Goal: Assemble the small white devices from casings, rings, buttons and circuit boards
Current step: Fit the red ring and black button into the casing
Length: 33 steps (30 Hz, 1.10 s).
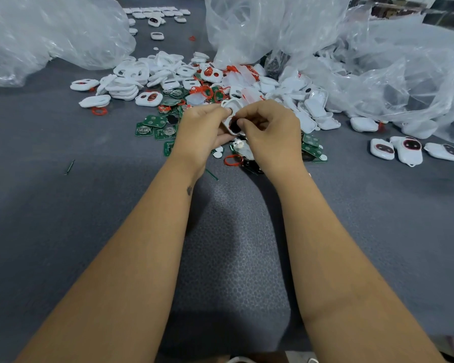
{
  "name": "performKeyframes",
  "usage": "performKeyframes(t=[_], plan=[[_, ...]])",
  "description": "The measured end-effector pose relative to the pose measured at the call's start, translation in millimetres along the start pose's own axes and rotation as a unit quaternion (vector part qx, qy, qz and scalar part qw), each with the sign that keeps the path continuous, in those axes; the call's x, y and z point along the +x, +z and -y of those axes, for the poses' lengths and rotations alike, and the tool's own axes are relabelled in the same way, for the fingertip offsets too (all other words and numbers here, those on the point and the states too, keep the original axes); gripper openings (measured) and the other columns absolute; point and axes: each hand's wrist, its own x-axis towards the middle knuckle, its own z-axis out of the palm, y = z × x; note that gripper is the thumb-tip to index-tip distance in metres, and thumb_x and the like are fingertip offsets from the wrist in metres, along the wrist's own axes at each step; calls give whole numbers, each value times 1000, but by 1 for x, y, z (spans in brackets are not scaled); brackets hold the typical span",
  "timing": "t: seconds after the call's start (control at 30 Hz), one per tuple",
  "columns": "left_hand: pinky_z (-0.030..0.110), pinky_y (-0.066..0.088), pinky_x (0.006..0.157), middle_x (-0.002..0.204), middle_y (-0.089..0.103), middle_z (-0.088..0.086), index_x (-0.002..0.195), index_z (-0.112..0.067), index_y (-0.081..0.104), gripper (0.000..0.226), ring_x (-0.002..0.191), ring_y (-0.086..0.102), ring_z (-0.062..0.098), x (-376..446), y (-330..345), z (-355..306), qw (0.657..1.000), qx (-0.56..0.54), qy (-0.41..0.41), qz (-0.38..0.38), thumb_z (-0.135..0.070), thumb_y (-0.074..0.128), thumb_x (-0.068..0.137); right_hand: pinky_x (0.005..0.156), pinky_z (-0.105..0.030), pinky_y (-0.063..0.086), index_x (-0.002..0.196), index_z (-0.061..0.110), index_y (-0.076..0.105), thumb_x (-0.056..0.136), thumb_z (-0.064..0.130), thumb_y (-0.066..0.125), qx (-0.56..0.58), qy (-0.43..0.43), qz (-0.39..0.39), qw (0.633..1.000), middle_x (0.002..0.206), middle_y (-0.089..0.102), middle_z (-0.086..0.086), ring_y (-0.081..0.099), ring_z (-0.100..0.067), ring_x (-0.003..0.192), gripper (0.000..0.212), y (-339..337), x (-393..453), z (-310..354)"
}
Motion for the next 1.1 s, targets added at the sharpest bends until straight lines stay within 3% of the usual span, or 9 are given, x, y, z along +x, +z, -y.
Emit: performKeyframes(t=[0.13, 0.23, 0.3, 0.43, 0.5, 0.63, 0.8, 0.97, 1.1], plan=[[27, 57, 68, 64, 68, -2, 81, -8, 65, 18, 70, 71, 16, -1, 2, -2, 999, -40, -15, 9, -4, 53, 93, 67, -13, 42, 85, 13, 65, 77, 1, 71, -29, -46, -48, 997, 88, 51, 8, 49, -1, 69, 15, 0, 0, -2], [25, 57, 67, 64, 68, -3, 87, -6, 66, 14, 69, 71, 14, -1, 4, -1, 999, -50, -13, 7, -5, 54, 94, 66, -22, 39, 82, 10, 65, 81, 10, 71, -81, -45, -60, 994, 87, 46, 4, 44, -4, 70, 6, 1, -1, -6], [26, 57, 71, 78, 74, 2, 94, -5, 67, 16, 80, 73, 16, -1, 3, 0, 996, -88, -17, 21, -8, 51, 96, 67, -26, 39, 86, 8, 69, 87, 13, 66, -100, -51, -61, 992, 87, 51, 0, 47, -9, 75, 6, 1, -1, -8], [27, 56, 86, 120, 67, 17, 116, 0, 62, 30, 114, 64, 25, 3, -2, -1, 982, -182, -42, 26, -11, 43, 97, 73, -11, 38, 110, 10, 72, 90, 21, 65, -75, -58, -38, 995, 94, 57, 0, 52, -6, 85, 23, 3, -3, -5], [26, 56, 85, 118, 67, 18, 116, 1, 63, 29, 113, 64, 26, 5, -2, 0, 984, -175, -29, 18, 0, 41, 96, 75, -8, 38, 117, 12, 70, 87, 24, 69, -65, -45, -25, 997, 96, 55, 2, 52, -5, 86, 31, 5, -3, -4], [21, 56, 76, 94, 73, 3, 102, -7, 67, 23, 88, 72, 13, 3, 0, 3, 994, -106, 9, 10, 7, 51, 95, 77, -14, 42, 94, 11, 74, 91, 17, 64, 63, 31, -46, 996, 88, 61, 0, 55, -4, 80, 12, 1, 1, 0], [21, 55, 73, 88, 70, -2, 98, -15, 68, 16, 81, 67, 7, 3, -2, 1, 997, -80, 18, -7, -2, 62, 92, 66, -25, 47, 72, 7, 68, 95, 9, 54, 325, 140, 20, 935, 70, 64, -6, 54, -16, 66, 27, -3, 4, 2], [21, 55, 67, 75, 72, -2, 96, -10, 69, 10, 66, 64, 6, 3, -2, -2, 992, -125, -22, 20, -5, 60, 93, 64, -22, 49, 82, 2, 67, 97, 8, 51, 381, 149, 50, 911, 74, 65, -10, 56, -13, 63, 23, -5, 5, -1], [22, 56, 70, 82, 71, 0, 96, -10, 67, 7, 72, 64, 9, 2, -3, -2, 991, -126, -24, 32, -7, 62, 92, 64, -23, 50, 80, 4, 67, 98, 10, 49, 358, 145, 59, 921, 74, 65, -9, 57, -12, 60, 26, -5, 5, -3]])
